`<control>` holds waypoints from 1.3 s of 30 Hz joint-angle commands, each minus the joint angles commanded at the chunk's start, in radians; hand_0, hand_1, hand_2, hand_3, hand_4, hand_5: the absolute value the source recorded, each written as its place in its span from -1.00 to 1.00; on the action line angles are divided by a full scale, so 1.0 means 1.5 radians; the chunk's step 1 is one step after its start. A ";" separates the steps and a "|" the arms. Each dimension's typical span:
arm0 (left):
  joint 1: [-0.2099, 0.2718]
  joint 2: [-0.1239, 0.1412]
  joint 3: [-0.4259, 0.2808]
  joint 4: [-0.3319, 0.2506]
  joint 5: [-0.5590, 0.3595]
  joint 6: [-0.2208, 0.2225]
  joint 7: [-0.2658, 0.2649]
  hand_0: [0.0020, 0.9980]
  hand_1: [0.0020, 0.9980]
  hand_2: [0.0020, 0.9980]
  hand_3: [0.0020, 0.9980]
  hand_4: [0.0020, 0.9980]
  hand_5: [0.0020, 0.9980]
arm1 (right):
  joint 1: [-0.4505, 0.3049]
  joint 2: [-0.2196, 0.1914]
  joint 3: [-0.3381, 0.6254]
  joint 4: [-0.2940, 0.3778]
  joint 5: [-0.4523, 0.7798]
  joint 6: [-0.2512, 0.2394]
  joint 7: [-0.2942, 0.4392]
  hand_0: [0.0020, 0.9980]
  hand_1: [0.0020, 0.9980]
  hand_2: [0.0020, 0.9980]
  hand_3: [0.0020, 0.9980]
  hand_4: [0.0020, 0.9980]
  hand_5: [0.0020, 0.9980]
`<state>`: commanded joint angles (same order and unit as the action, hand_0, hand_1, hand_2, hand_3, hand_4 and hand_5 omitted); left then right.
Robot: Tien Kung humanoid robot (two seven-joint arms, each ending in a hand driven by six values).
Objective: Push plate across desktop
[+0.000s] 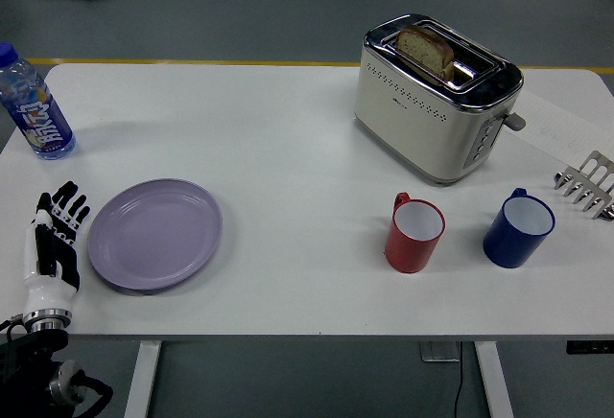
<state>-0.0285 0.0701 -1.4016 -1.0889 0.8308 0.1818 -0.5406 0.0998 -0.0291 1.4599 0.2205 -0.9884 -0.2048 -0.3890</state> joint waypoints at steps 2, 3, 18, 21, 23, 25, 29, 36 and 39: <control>0.000 -0.001 0.004 0.001 -0.001 0.002 -0.001 0.62 0.69 0.71 0.54 0.07 1.00 | -0.001 0.000 0.000 0.000 0.000 0.000 0.000 0.31 0.29 0.48 0.58 0.05 0.17; 0.000 -0.002 0.007 0.002 -0.002 0.003 -0.002 0.66 0.71 0.74 0.55 0.06 1.00 | -0.001 -0.001 0.000 0.000 -0.001 0.000 0.000 0.31 0.29 0.48 0.58 0.05 0.17; -0.009 -0.024 0.044 -0.002 -0.022 0.028 -0.029 0.67 0.72 0.75 0.53 0.03 1.00 | -0.004 -0.001 0.002 0.001 -0.008 0.002 -0.002 0.31 0.29 0.48 0.58 0.05 0.17; -0.012 -0.028 0.045 -0.001 -0.028 0.034 -0.035 0.67 0.72 0.75 0.53 0.03 1.00 | -0.003 -0.001 0.002 0.000 -0.009 0.004 -0.001 0.31 0.29 0.48 0.58 0.04 0.17; -0.016 -0.033 0.046 -0.001 -0.035 0.039 -0.040 0.67 0.72 0.75 0.53 0.03 1.00 | -0.001 -0.002 0.001 0.000 -0.009 0.004 -0.001 0.31 0.29 0.48 0.58 0.04 0.17; -0.018 -0.037 0.046 -0.001 -0.039 0.042 -0.044 0.67 0.72 0.75 0.53 0.03 1.00 | 0.000 -0.002 0.001 0.000 -0.009 0.005 0.000 0.31 0.29 0.48 0.58 0.04 0.17; -0.022 -0.041 0.052 0.001 -0.048 0.049 -0.050 0.67 0.72 0.75 0.53 0.04 1.00 | 0.001 -0.003 0.002 -0.001 -0.011 0.006 0.000 0.31 0.29 0.48 0.58 0.05 0.17; -0.029 -0.047 0.071 0.005 -0.062 0.062 -0.063 0.69 0.73 0.76 0.52 0.03 1.00 | 0.004 -0.004 0.002 -0.001 -0.013 0.008 0.001 0.31 0.29 0.48 0.58 0.05 0.17; -0.031 -0.047 0.077 0.004 -0.064 0.066 -0.067 0.69 0.73 0.76 0.52 0.03 1.00 | 0.005 -0.004 0.002 -0.001 -0.014 0.008 0.000 0.31 0.29 0.48 0.58 0.05 0.17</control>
<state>-0.0757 0.0000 -1.2865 -1.0829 0.7345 0.2806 -0.6406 0.1067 -0.0352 1.4630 0.2192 -1.0089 -0.1924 -0.3889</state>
